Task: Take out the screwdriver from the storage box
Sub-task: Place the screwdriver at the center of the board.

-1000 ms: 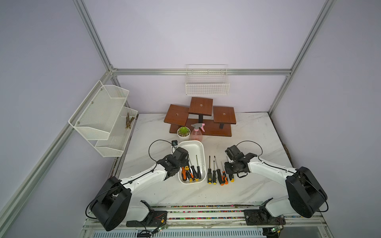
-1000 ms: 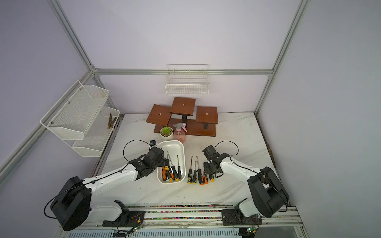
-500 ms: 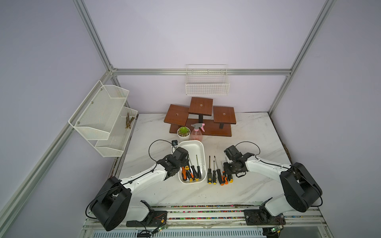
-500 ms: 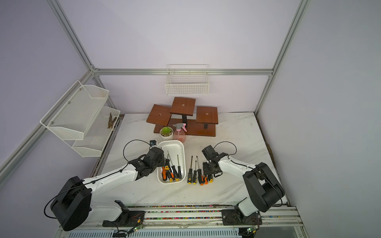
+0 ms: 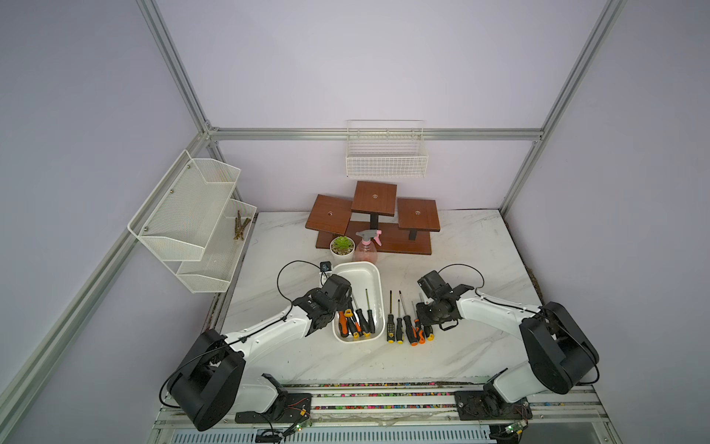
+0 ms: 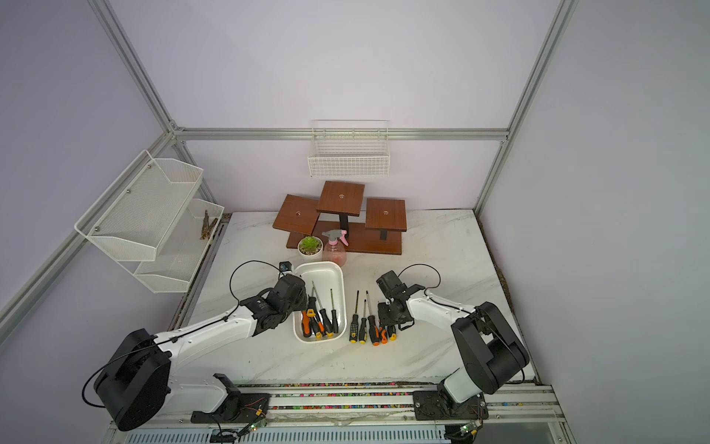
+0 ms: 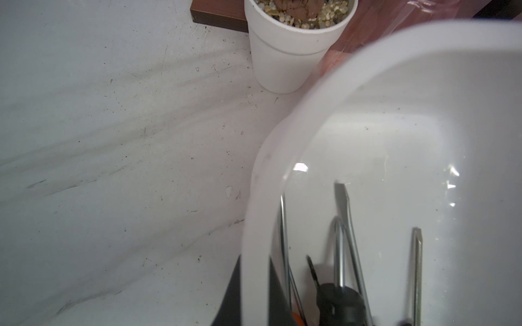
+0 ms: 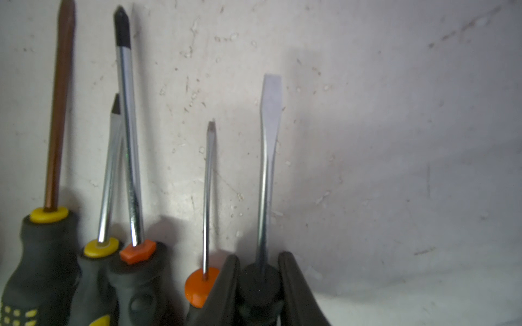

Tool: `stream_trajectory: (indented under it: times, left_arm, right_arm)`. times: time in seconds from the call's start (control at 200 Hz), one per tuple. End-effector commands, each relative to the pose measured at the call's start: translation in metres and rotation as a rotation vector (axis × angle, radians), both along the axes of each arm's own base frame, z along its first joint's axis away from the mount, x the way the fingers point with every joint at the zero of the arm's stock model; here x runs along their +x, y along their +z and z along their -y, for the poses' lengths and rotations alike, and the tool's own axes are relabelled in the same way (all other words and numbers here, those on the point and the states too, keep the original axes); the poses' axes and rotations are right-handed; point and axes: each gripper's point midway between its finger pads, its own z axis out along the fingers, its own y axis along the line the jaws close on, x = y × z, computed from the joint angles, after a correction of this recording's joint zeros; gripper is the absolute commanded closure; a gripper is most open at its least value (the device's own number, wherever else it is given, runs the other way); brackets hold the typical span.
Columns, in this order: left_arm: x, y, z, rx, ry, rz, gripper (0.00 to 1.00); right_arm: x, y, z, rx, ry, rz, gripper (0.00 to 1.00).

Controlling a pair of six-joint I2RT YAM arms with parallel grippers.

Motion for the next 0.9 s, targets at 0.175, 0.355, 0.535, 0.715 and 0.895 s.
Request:
stream_trajectory:
  times: [0.175,0.355,0.535,0.715,0.895]
  left_arm:
    - [0.0082,0.0101,0.0002,-0.017,0.011,0.056,1.00]
    - [0.0089,0.0116,0.0007,-0.019,0.011,0.059,1.00]
    - [0.0088,0.0125,0.0000,-0.016,0.012,0.060,1.00]
    - [0.0089,0.0121,-0.0003,-0.016,0.014,0.059,1.00]
    - [0.0090,0.0119,0.0005,-0.016,0.011,0.058,1.00]
  right_arm:
    - [0.0035,-0.0080,-0.0007,-0.001,0.003,-0.010,0.88]
    - [0.0038,-0.0083,-0.0005,-0.003,0.003,-0.009,0.83]
    - [0.0043,-0.0086,0.0003,-0.002,0.000,-0.008,0.76]
    - [0.0047,-0.0078,-0.0003,0.001,0.000,-0.006,0.72]
    - [0.0049,-0.0080,0.0012,0.002,-0.005,-0.005,0.69]
